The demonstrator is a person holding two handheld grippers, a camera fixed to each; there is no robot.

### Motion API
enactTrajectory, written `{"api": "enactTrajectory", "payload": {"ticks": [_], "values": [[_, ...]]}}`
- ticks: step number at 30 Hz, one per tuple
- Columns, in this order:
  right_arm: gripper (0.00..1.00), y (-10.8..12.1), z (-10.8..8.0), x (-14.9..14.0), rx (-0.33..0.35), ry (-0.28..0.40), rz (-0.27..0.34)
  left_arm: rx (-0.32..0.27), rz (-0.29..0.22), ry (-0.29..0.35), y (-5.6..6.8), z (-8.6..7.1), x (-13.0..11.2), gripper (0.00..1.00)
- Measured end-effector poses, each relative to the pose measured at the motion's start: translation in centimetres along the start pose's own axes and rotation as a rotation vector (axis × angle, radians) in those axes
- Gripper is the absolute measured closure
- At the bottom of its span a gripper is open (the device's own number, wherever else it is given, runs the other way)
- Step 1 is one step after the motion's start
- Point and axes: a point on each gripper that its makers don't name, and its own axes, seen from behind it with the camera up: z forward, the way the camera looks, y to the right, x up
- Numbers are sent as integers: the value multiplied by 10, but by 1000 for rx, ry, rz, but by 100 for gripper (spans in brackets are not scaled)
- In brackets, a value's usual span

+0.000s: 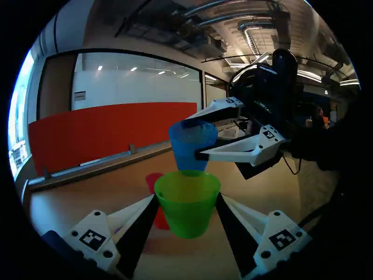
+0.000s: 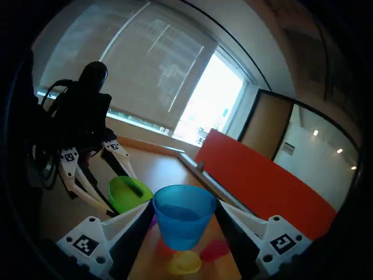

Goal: Pour water

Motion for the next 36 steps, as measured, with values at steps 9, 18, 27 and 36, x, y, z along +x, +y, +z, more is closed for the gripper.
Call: {"api": "enactTrajectory", "payload": {"ticks": [9,18,27,36], "values": [[8,1,2,6,6,-5,-78,-11,7,0,5,2,1,15],[8,2,3,9,21,-19,-155,-17,6,0,7,2,-1,15],[8,0,2,14,31,-31,-239,-24,7,3,10,3,0,15],[8,2,4,15,33,-37,-283,-28,4,5,11,5,0,15]]}}
